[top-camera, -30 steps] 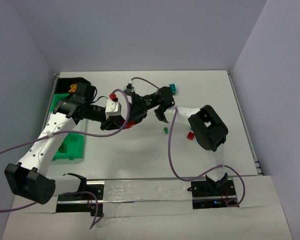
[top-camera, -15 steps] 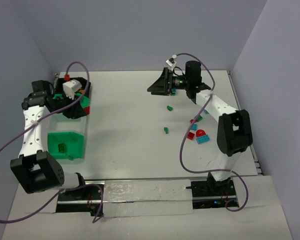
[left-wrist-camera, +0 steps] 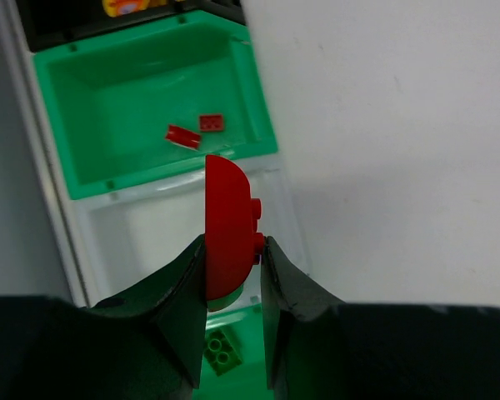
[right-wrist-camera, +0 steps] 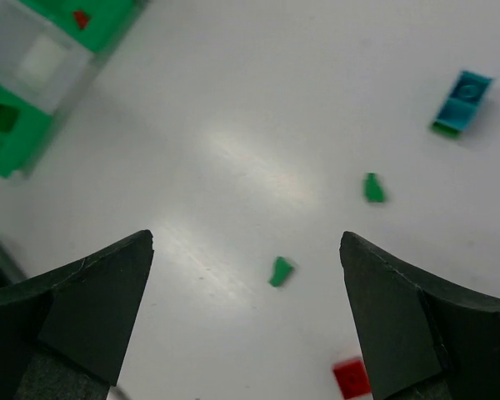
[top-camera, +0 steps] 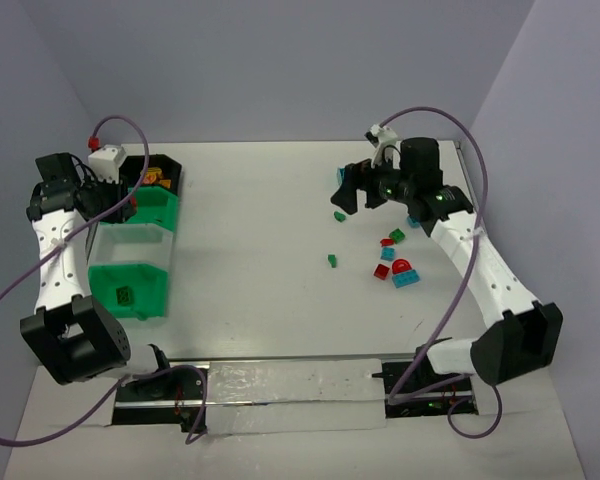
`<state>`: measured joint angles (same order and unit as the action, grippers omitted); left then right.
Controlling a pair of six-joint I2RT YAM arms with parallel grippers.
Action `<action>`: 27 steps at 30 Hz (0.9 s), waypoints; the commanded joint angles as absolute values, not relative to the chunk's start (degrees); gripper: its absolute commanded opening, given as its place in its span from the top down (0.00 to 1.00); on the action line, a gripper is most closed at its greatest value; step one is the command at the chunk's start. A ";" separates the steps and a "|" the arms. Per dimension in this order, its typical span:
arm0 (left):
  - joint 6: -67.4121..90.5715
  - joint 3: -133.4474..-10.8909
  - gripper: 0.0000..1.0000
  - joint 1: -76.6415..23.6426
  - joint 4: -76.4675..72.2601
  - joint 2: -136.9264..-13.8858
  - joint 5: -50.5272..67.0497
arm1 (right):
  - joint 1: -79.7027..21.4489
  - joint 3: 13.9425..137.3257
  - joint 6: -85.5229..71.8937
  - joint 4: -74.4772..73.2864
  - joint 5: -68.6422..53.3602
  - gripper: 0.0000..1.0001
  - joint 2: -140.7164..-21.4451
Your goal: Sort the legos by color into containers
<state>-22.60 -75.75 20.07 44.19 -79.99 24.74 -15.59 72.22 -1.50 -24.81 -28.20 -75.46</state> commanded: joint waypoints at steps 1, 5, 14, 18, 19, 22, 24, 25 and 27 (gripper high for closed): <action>-18.71 -71.76 1.00 20.74 32.01 -73.89 17.30 | -15.38 70.43 11.79 -28.48 -9.83 0.00 -70.99; -16.89 -70.24 1.00 20.75 27.46 -73.22 17.32 | -13.39 66.32 15.62 -24.39 -5.78 0.00 -68.32; -17.68 -69.07 1.00 20.84 30.25 -74.83 23.01 | -5.98 60.19 14.16 -18.88 -6.49 0.00 -70.81; -18.62 -71.78 1.00 20.83 31.98 -77.20 23.05 | -5.37 56.09 14.82 -14.29 -3.86 0.00 -67.78; -18.89 -72.32 1.00 20.83 32.36 -77.69 23.03 | -5.28 54.87 15.11 -12.53 -3.78 0.00 -66.73; -20.00 -75.04 1.00 20.82 32.94 -78.96 22.10 | -5.19 51.85 17.16 -8.65 -5.46 0.00 -64.64; -22.07 -75.98 1.00 20.74 33.79 -80.21 22.14 | -5.27 51.26 17.24 -8.27 -5.55 0.00 -64.85; -22.54 -76.26 1.00 20.82 34.07 -80.56 22.23 | -5.20 50.93 17.15 -7.87 -5.62 0.00 -65.25; -23.20 -76.73 1.00 20.83 33.44 -81.30 22.28 | -5.19 49.96 16.83 -6.85 -6.20 0.00 -65.48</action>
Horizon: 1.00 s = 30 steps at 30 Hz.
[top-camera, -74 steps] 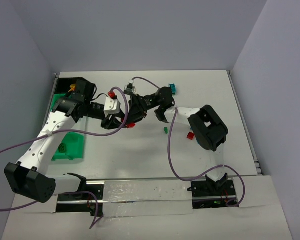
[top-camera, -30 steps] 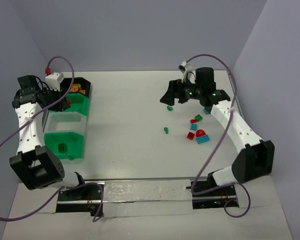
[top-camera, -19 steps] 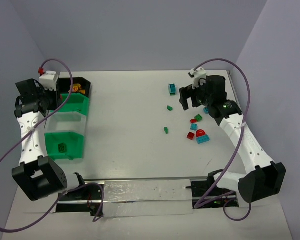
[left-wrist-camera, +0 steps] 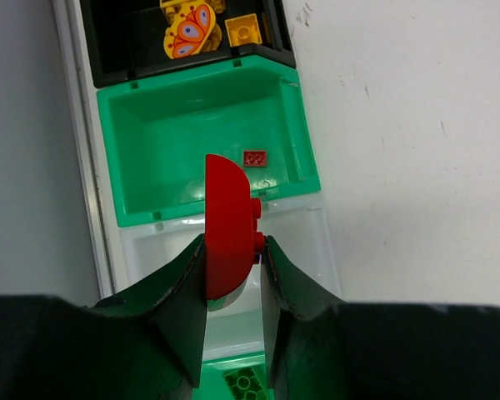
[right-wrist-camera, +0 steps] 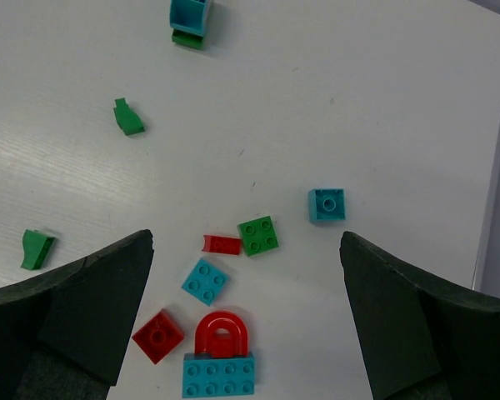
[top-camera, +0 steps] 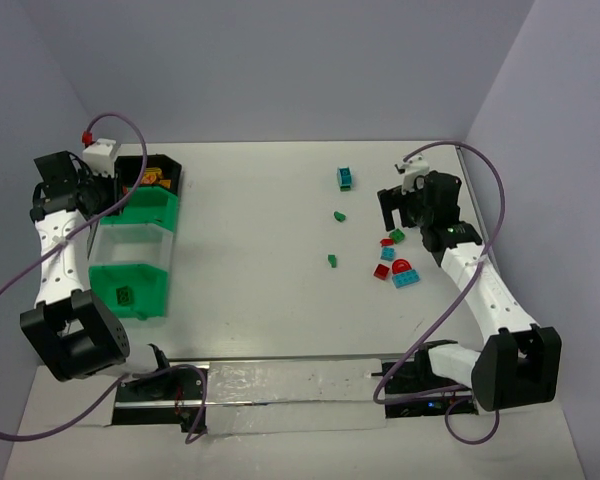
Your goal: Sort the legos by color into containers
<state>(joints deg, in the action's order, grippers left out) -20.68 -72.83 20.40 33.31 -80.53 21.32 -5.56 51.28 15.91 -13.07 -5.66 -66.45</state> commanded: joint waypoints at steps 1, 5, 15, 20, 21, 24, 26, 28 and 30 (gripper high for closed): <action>-23.24 -76.94 1.00 20.81 33.08 -81.66 22.30 | -5.19 49.49 16.81 -6.25 -6.50 0.00 -65.59; -24.12 -78.65 1.00 20.83 33.28 -84.22 23.03 | -4.98 48.14 17.34 -5.73 -7.80 0.00 -66.05; -27.95 -83.30 1.00 20.66 34.63 -90.78 25.17 | -2.03 47.55 20.39 -6.69 -11.77 0.00 -69.43; -27.37 -87.07 1.00 20.33 34.99 -95.56 26.03 | -0.48 48.74 22.68 -7.95 -13.91 0.00 -71.39; -27.26 -87.56 1.00 20.30 35.06 -96.31 25.26 | -0.44 48.93 23.06 -8.60 -14.65 0.00 -72.13; -28.31 -90.09 1.00 18.89 36.52 -99.12 23.23 | 1.76 50.16 24.30 -9.94 -15.47 0.00 -73.93; -29.46 -91.08 1.00 18.16 37.10 -100.77 21.66 | 2.37 51.37 24.62 -10.67 -15.92 0.00 -75.30; -29.56 -92.17 1.00 17.55 37.41 -102.25 19.98 | 2.73 53.26 24.76 -11.57 -16.38 0.00 -77.58; -29.57 -93.24 1.00 17.32 37.87 -103.22 19.17 | 3.25 54.57 24.79 -12.65 -16.87 0.00 -79.08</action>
<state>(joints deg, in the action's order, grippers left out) -28.19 -88.98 18.31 36.62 -101.71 21.58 2.24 49.71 23.45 -11.39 -14.89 -76.67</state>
